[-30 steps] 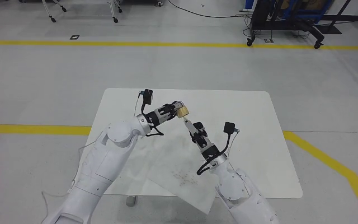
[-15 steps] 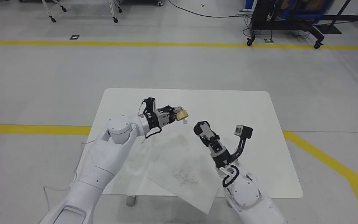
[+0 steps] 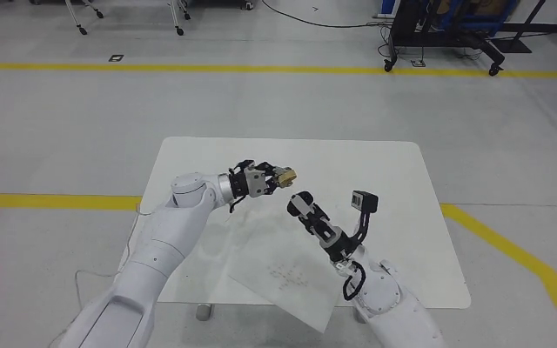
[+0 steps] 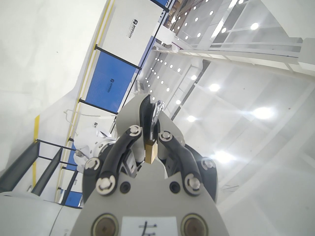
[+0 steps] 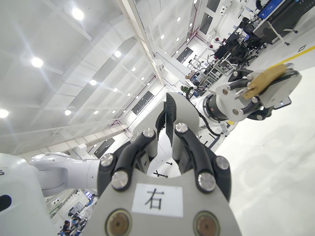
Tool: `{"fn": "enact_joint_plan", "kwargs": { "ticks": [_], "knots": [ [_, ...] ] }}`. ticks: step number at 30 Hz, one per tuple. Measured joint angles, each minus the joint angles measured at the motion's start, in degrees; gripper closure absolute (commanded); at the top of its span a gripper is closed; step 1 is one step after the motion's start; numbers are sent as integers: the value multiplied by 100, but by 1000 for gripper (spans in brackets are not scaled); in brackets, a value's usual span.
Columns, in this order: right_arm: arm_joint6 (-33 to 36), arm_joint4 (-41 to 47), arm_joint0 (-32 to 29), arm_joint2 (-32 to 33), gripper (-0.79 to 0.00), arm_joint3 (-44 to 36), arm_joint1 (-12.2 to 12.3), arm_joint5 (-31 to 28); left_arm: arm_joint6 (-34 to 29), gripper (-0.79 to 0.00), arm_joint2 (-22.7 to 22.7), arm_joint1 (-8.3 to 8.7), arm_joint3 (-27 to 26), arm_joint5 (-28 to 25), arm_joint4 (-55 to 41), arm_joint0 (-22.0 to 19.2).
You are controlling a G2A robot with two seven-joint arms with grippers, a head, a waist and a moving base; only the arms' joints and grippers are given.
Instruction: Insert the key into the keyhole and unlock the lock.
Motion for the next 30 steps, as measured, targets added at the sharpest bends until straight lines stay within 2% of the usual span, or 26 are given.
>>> {"fn": "enact_joint_plan", "kwargs": {
  "ticks": [10,30],
  "knots": [
    [-502,-433,245,-188,0,212,-70,232,-173,0,97,-77,335,-154,-19,-162],
    [-1189,-375,825,-389,0,805,-234,889,-363,0,114,-112,394,-247,73,-176]
  ]
}}
